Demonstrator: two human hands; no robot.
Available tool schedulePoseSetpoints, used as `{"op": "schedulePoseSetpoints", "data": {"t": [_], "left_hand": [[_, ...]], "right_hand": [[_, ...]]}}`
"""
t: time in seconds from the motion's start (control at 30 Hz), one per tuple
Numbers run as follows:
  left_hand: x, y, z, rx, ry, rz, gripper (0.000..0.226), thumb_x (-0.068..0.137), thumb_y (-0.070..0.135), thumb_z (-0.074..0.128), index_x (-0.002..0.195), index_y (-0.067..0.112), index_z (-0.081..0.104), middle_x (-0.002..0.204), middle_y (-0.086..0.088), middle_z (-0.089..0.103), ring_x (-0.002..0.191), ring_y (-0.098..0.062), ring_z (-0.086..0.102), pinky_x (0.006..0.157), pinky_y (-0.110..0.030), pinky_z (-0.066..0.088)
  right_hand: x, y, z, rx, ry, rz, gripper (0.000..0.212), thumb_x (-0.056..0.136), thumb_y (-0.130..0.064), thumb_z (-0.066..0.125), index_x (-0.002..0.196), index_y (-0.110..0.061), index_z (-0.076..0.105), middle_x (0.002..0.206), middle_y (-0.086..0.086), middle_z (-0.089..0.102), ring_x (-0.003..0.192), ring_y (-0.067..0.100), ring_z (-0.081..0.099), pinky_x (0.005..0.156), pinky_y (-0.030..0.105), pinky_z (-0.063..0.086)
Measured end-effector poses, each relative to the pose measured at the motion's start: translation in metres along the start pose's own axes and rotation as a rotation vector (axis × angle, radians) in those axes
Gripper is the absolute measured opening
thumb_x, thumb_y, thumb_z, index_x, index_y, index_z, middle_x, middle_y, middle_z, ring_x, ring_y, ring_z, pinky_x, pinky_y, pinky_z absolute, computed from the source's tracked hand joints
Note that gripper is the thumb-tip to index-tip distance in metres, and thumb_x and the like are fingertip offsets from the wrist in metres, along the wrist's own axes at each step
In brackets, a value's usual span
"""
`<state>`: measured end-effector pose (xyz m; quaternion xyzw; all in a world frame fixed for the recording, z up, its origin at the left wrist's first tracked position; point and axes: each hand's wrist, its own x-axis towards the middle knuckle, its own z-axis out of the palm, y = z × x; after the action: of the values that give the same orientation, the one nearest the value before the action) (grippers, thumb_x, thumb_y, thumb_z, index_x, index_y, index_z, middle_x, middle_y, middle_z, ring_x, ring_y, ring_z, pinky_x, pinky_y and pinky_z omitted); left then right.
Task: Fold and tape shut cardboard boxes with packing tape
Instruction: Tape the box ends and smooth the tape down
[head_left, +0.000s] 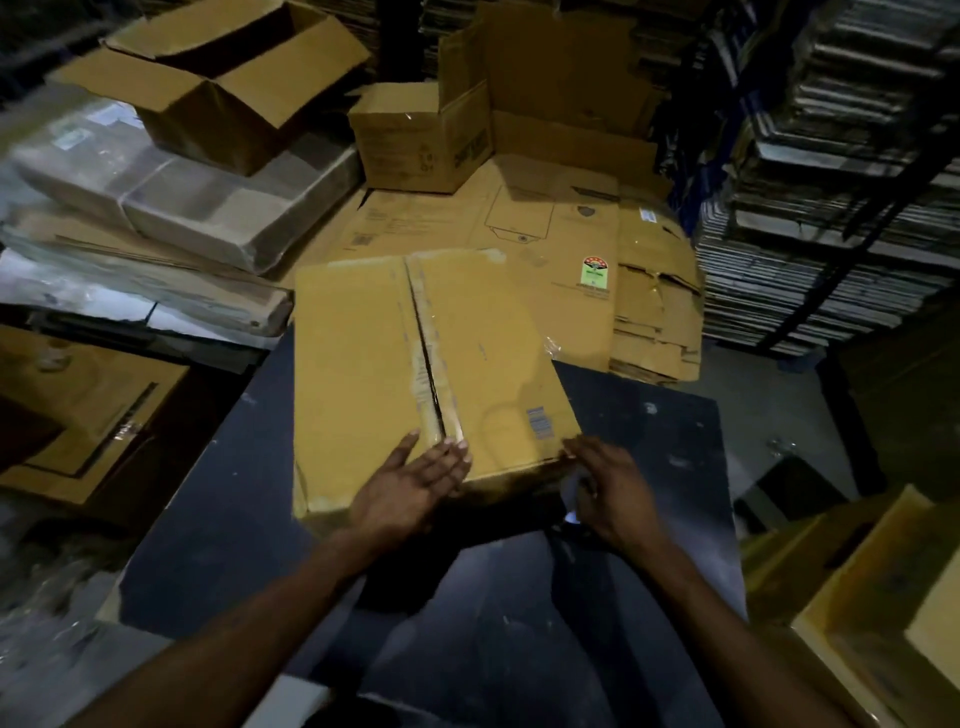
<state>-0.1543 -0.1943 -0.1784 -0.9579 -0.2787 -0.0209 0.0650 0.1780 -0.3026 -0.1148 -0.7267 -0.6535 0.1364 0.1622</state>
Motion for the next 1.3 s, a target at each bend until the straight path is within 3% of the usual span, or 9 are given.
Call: {"op": "schedulePoseSetpoints", "data": {"t": [0.13,0.3,0.5,0.67,0.73,0.83,1.0,1.13,1.3], "left_hand": [[0.004,-0.006,-0.012,0.013,0.009,-0.019,0.091,0.097,0.037,0.065,0.174,0.013,0.022,0.18,-0.008,0.025,0.167,-0.027,0.024,0.133,-0.061,0.016],[0.012,0.041,-0.018,-0.056,0.033,-0.229,0.11,0.08,0.032,0.08,0.173,0.01,0.025,0.179,-0.012,0.028,0.167,-0.028,0.022,0.134,-0.062,0.013],[0.012,0.116,-0.032,-0.397,0.308,-0.383,0.063,0.102,0.025,0.063,0.163,0.015,0.051,0.169,-0.005,0.049,0.154,-0.023,0.049,0.121,-0.048,0.045],[-0.002,0.153,-0.023,-0.985,0.124,-0.948,0.033,0.101,0.04,0.072,0.132,0.029,0.078,0.121,0.005,0.082,0.101,0.0,0.076,0.087,-0.021,0.06],[-0.005,0.163,-0.024,-1.454,0.034,-1.13,0.013,0.104,0.032,0.075,0.111,0.026,0.084,0.112,-0.014,0.082,0.082,-0.006,0.078,0.082,-0.032,0.066],[-0.002,0.167,-0.041,-1.907,-0.047,-1.28,0.028,0.107,0.039,0.071,0.114,0.014,0.082,0.117,-0.024,0.078,0.089,-0.031,0.073,0.076,-0.04,0.061],[-0.003,0.139,-0.083,-2.073,-0.01,-1.296,0.07,0.105,0.074,0.046,0.126,0.016,0.078,0.119,-0.003,0.083,0.115,-0.029,0.076,0.09,-0.045,0.058],[-0.017,0.112,-0.111,-2.075,0.193,-1.281,0.069,0.105,0.073,0.047,0.118,0.016,0.083,0.116,-0.005,0.083,0.105,-0.025,0.073,0.088,-0.041,0.054],[-0.043,0.071,-0.125,-2.143,0.185,-1.297,0.053,0.108,0.064,0.053,0.109,0.02,0.083,0.117,-0.001,0.082,0.103,-0.021,0.07,0.091,-0.043,0.053]], "right_hand": [[0.004,0.069,-0.007,-0.164,-0.226,0.205,0.077,0.078,-0.03,0.057,0.154,-0.032,0.05,0.147,0.003,0.054,0.131,0.036,0.053,0.095,0.051,0.055],[0.029,0.113,0.021,-0.301,-0.532,0.022,0.073,0.087,-0.033,0.066,0.157,-0.041,0.047,0.157,0.001,0.051,0.139,0.033,0.052,0.101,0.05,0.054],[0.031,0.118,0.037,-0.373,-0.502,0.028,0.029,0.098,-0.029,0.064,0.127,-0.028,0.067,0.132,0.008,0.066,0.115,0.032,0.066,0.094,0.04,0.056],[-0.015,0.098,0.019,-0.065,-0.368,0.042,0.029,0.081,-0.027,0.072,0.105,-0.022,0.056,0.099,0.008,0.071,0.092,0.037,0.07,0.07,0.039,0.049],[-0.031,0.075,0.003,0.046,-0.282,0.008,0.025,0.086,-0.021,0.071,0.106,-0.022,0.055,0.094,0.006,0.073,0.086,0.034,0.07,0.066,0.039,0.049],[-0.04,0.034,-0.021,0.158,-0.21,-0.08,0.028,0.093,-0.012,0.069,0.11,-0.026,0.052,0.096,0.0,0.073,0.083,0.023,0.07,0.067,0.042,0.054],[-0.034,-0.032,-0.045,0.229,-0.233,-0.2,0.04,0.091,-0.015,0.074,0.108,-0.038,0.046,0.102,-0.006,0.068,0.083,0.019,0.067,0.066,0.044,0.055],[-0.02,-0.076,-0.047,0.208,-0.276,-0.272,0.049,0.087,-0.019,0.074,0.118,-0.044,0.045,0.108,-0.006,0.068,0.088,0.024,0.066,0.071,0.048,0.055],[0.001,-0.124,-0.039,0.24,-0.298,-0.343,0.064,0.084,-0.022,0.074,0.139,-0.041,0.049,0.119,-0.011,0.069,0.101,0.019,0.07,0.078,0.049,0.06]]}}
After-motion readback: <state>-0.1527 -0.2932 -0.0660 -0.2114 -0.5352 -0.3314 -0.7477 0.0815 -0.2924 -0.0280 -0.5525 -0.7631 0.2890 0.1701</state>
